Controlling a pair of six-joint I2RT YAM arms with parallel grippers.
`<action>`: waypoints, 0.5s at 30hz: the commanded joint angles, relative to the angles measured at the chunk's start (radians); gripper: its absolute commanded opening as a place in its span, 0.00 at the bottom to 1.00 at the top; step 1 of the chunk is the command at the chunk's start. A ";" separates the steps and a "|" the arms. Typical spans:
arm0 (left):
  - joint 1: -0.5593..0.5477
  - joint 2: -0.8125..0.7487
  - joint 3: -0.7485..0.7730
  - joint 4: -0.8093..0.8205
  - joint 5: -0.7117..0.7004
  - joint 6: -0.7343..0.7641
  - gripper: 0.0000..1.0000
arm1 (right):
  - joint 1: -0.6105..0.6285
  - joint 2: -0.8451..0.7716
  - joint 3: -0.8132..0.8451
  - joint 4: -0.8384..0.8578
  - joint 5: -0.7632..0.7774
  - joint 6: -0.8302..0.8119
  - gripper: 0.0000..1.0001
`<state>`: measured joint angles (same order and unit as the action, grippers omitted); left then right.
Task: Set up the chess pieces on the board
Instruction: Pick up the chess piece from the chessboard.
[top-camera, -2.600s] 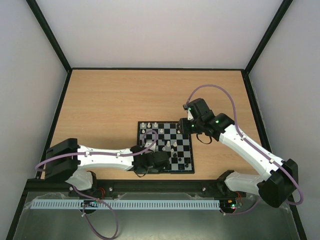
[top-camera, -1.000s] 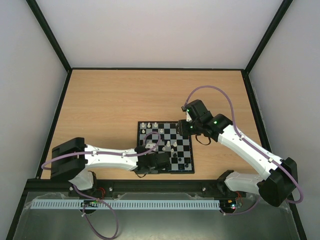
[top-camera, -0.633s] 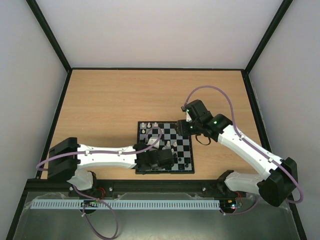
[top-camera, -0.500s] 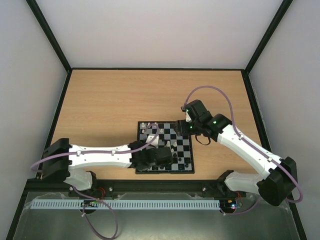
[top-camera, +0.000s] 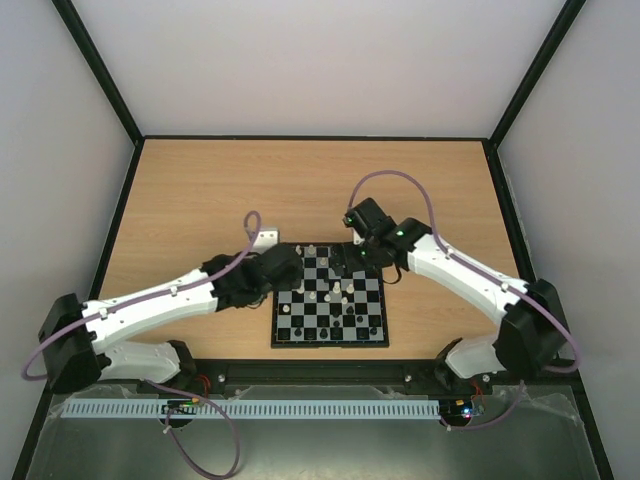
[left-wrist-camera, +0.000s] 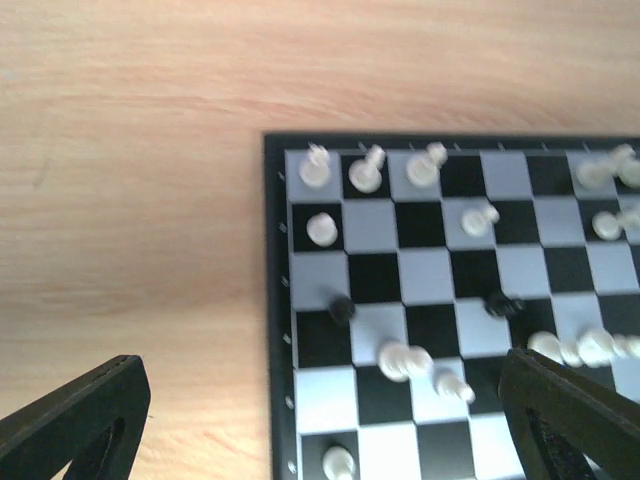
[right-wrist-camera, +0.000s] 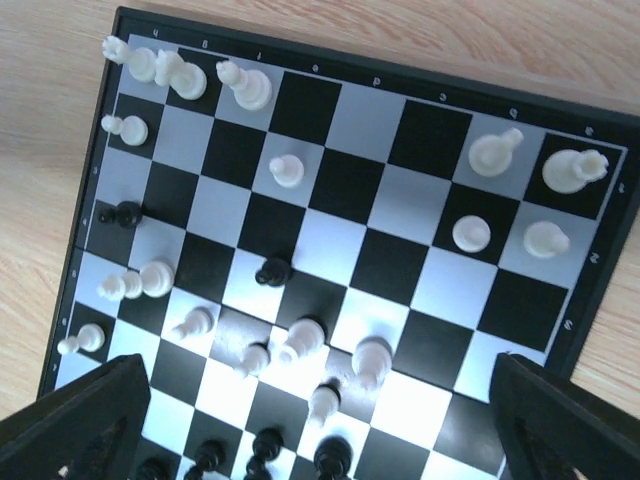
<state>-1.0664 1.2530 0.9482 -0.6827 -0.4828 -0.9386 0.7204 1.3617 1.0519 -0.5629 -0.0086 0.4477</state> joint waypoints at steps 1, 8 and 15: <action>0.111 -0.064 -0.055 0.127 0.042 0.151 0.99 | 0.034 0.080 0.090 -0.046 0.034 -0.011 0.90; 0.213 -0.126 -0.120 0.210 0.110 0.222 0.99 | 0.120 0.202 0.176 -0.079 0.092 -0.005 0.85; 0.250 -0.181 -0.161 0.227 0.129 0.244 0.99 | 0.168 0.267 0.209 -0.081 0.111 0.012 0.75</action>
<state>-0.8352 1.1099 0.8112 -0.4839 -0.3717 -0.7315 0.8749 1.6161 1.2335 -0.5827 0.0776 0.4526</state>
